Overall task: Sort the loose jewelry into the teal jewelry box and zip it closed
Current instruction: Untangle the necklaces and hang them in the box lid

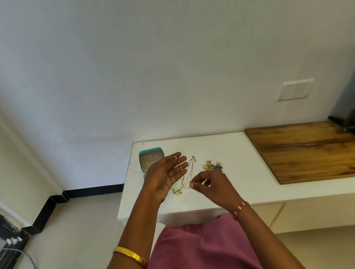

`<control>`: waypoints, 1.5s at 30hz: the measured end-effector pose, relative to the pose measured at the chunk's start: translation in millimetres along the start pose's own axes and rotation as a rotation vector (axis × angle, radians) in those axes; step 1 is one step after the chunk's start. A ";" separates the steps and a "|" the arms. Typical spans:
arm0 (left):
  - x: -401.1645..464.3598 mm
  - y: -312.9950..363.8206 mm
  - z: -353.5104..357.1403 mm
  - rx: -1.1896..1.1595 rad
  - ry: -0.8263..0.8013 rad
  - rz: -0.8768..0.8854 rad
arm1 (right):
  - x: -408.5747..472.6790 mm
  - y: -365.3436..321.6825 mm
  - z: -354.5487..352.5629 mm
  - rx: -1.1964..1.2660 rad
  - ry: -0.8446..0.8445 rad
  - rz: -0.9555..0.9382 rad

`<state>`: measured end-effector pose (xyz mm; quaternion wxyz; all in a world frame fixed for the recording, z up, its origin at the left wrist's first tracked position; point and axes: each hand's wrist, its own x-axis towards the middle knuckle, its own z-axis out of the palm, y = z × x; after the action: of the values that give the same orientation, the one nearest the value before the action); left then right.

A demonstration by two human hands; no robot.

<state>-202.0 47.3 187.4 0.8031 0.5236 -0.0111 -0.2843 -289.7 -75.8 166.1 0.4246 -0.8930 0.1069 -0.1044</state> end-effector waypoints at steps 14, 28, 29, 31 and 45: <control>-13.9 -11.7 12.9 0.208 -0.087 0.099 | -0.6 -14.6 9.4 -0.181 0.300 0.024; -15.6 -25.1 5.9 0.252 -0.104 0.002 | -1.2 -25.5 -19.5 0.556 0.169 0.250; -16.2 -27.3 6.5 0.271 -0.137 -0.018 | -1.9 -27.4 -21.8 0.588 0.170 0.258; -17.1 -31.0 8.2 0.316 -0.210 -0.044 | -2.7 -29.9 -25.6 0.642 0.172 0.260; -17.6 -41.8 0.5 0.608 -0.325 0.031 | -2.5 -24.0 -48.0 0.774 0.271 0.259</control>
<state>-235.6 43.0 157.1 0.6021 0.6866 -0.2313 -0.3355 -303.0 -95.6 214.2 0.7201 -0.6253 0.2256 -0.1990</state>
